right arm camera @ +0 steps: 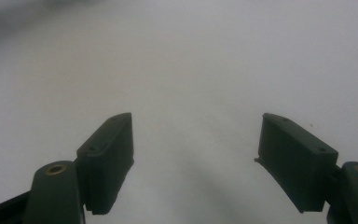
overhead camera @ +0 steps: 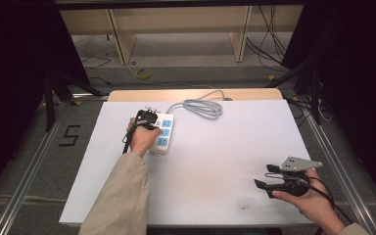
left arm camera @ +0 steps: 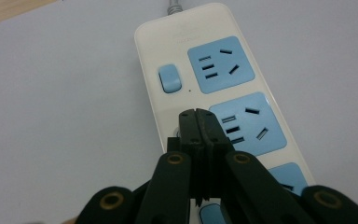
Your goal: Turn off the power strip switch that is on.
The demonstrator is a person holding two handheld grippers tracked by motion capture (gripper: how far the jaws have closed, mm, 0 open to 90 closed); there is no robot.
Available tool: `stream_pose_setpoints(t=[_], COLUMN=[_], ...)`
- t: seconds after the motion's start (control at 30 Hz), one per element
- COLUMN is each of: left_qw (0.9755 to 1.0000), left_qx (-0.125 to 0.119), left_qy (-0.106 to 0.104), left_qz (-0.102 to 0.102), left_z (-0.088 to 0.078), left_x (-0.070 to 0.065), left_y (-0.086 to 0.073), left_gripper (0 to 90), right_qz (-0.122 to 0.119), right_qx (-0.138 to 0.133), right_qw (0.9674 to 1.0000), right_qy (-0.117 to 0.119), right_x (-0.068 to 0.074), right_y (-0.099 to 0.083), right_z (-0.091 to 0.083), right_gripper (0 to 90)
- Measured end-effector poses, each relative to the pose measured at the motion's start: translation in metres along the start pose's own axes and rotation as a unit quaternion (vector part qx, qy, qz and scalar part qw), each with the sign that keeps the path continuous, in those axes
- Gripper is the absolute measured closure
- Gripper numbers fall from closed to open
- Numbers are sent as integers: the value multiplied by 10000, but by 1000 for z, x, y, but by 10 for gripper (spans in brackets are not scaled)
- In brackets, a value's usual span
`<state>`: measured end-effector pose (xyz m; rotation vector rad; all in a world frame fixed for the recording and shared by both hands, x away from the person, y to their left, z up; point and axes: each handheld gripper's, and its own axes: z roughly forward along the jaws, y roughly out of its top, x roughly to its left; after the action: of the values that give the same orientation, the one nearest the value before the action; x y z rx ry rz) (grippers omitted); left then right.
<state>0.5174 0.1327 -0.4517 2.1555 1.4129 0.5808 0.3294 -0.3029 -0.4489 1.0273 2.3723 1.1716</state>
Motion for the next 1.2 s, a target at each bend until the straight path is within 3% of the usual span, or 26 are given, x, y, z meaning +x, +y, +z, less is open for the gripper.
stream_pose_setpoints(t=[0.43, 0.7, 1.1, 1.2], left_qw=[9998, 9990, 9986, 9985], left_qx=[162, 351, 533, 547], left_qy=[52, 230, 19, 26], left_qz=[-76, 132, -71, -30], left_z=[1, 2, 1, 1], left_x=[-2, -8, -2, -2], left_y=[5, 10, 13, 13], left_gripper=[900, 900, 900, 900], right_qz=[7, 4, -16, -23], right_qx=[-5, -8, 11, 3], right_qw=[10000, 10000, 10000, 10000], right_qy=[8, 20, 56, 63], right_x=[1, 1, 2, 2], right_y=[0, 0, 0, 0], right_z=[0, 0, 0, 1], right_gripper=[270, 270, 270, 270])
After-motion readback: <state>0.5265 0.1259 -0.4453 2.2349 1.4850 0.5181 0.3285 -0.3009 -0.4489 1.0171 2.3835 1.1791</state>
